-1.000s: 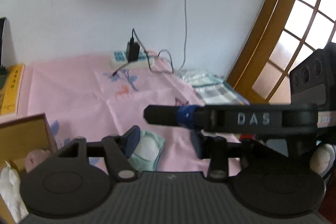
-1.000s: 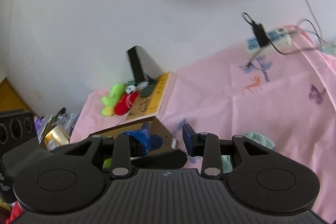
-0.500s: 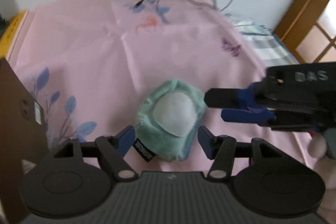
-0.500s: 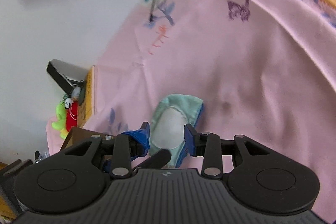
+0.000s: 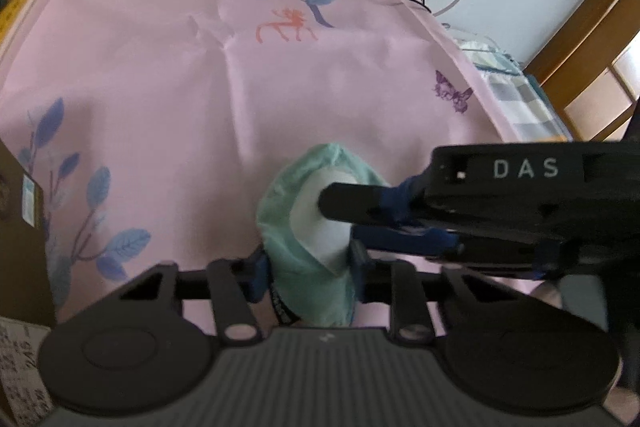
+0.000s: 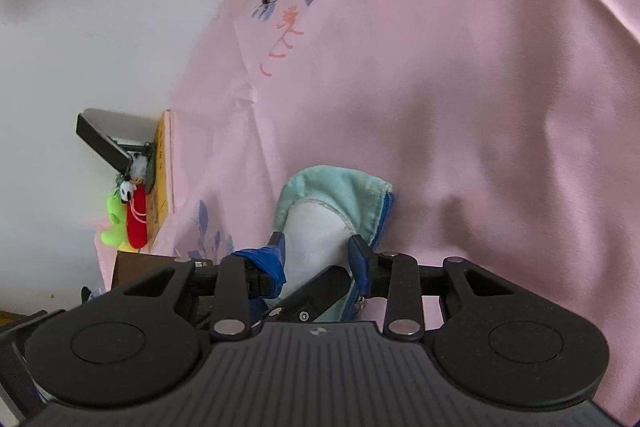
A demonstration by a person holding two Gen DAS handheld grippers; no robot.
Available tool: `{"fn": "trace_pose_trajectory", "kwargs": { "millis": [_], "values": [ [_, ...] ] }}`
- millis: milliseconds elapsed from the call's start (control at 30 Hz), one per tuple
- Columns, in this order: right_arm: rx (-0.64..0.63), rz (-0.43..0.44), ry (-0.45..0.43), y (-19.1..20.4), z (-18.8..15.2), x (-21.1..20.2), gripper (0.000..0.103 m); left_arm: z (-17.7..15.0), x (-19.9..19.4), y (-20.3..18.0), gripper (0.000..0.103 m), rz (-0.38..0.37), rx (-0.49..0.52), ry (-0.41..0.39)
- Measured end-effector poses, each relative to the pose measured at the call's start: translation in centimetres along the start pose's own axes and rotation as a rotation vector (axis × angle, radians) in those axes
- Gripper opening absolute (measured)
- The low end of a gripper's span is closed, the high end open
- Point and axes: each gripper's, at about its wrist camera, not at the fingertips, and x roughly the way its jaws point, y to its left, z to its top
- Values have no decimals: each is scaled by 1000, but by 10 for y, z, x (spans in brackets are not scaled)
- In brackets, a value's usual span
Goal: Organize soft objects
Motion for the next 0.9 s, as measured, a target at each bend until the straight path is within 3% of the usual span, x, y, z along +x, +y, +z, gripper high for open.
{"fn": "trace_pose_trajectory", "kwargs": {
  "millis": [167,400,500,600,633,667,700,767,900],
  "values": [
    [-74,46,-21,18,0,-11,17,4,-19,-5,15,-37,-21,-45],
    [-274,186,-54,78,-10,-40,15,5,-87,-20,13,-106,-1,-195],
    [-352,156,-128,95,-18,-55,15,4,-98,-15,13,-93,4,-212],
    [-294,74,-168,79,-16,-62,15,-2,-91,-3,14,-72,-16,-167],
    [-270,33,-173,71,-14,-61,15,-4,-86,0,16,-61,-22,-155],
    [-252,-7,-172,62,-12,-59,16,-5,-79,1,29,-47,-29,-138],
    [-243,-52,-165,54,-12,-56,18,-6,-72,1,56,-43,-32,-122],
    [-238,-117,-134,39,-14,-45,18,-9,-55,-2,58,-25,-30,-85],
    [-128,-111,-100,8,-12,-34,19,-8,-24,-8,59,39,14,-41]
  ]
}}
